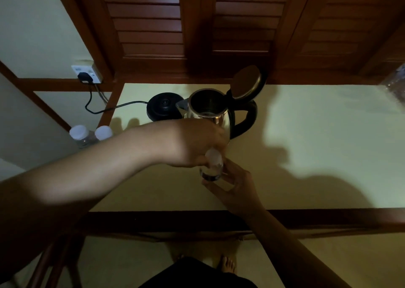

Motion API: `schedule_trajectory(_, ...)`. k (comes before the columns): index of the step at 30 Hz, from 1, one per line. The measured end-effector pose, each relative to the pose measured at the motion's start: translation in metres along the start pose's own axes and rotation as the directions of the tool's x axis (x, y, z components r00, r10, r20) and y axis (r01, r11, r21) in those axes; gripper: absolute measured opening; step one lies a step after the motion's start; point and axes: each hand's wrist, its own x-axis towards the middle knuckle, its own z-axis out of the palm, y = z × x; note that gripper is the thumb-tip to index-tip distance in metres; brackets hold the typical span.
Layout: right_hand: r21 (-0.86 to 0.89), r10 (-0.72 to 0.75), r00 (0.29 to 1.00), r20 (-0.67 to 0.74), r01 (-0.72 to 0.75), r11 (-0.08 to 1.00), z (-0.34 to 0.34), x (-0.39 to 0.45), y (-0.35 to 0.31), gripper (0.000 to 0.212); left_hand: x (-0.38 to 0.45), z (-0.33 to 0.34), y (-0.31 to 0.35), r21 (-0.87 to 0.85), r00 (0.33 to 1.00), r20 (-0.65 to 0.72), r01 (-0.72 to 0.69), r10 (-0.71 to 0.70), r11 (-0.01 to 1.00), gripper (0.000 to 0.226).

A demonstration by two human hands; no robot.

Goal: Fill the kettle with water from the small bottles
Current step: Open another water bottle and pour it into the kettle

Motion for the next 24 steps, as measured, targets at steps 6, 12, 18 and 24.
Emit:
schedule_trajectory(6,0.125,0.092,0.977,-0.191,-0.069,0.990,-0.031,-0.015,0.007,0.057,0.020,0.038,0.020,-0.430,0.937,-0.310,0.010,-0.158,0.903,0.052)
schedule_trajectory(12,0.072,0.106,0.914,-0.391,-0.084,0.994,-0.113,-0.025,0.023,0.055,0.107,0.072,0.051,-0.704,0.848,-0.415,-0.070,-0.329,0.707,0.044)
schedule_trajectory(18,-0.009,0.058,0.858,-0.510,-0.073,0.997,-0.222,-0.023,0.043,0.058,0.220,0.070,0.085,-0.745,0.903,-0.324,-0.061,-0.281,0.664,0.048)
schedule_trajectory(24,-0.061,0.097,0.855,-0.509,-0.148,0.987,-0.329,-0.012,0.077,0.067,0.335,0.064,0.138,-0.814,0.937,-0.283,-0.121,-0.206,0.568,0.067)
